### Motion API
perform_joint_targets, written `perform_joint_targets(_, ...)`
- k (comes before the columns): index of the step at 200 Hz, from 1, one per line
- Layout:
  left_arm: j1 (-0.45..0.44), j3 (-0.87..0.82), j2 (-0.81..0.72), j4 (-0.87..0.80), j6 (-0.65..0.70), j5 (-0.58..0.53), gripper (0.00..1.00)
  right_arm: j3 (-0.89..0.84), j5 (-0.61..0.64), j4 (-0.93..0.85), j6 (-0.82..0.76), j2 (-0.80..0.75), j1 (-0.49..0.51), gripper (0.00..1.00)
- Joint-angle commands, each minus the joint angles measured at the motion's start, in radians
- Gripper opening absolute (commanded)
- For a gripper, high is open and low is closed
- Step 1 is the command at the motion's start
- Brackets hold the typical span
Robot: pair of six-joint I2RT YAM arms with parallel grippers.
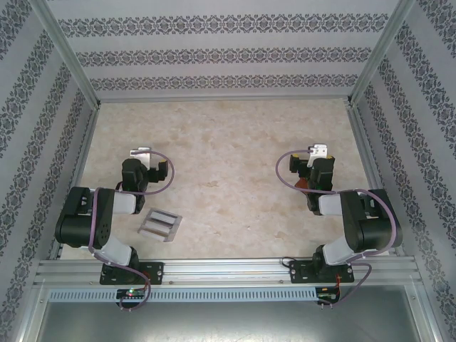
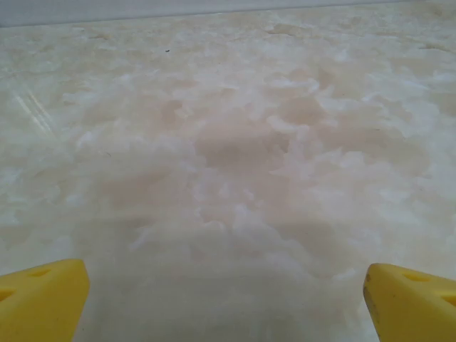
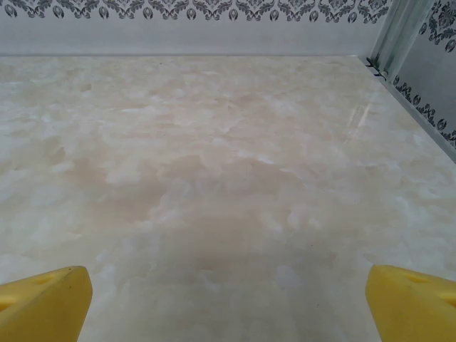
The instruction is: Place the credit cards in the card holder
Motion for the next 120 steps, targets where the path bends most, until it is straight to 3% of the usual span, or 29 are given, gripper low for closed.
perform_joint_targets(1, 0.006, 0.016, -0.005, -0.003, -0.014, -0.002, 1.0, 0.01, -0.028, 0.016, -0.007, -0.011, 0.001, 0.98)
perform_joint_targets(120, 0.008, 0.016, -0.005, -0.003, -0.015, -0.001, 0.99, 0.02, -0.065, 0.001, 0.005, -0.009, -0.016, 0.98)
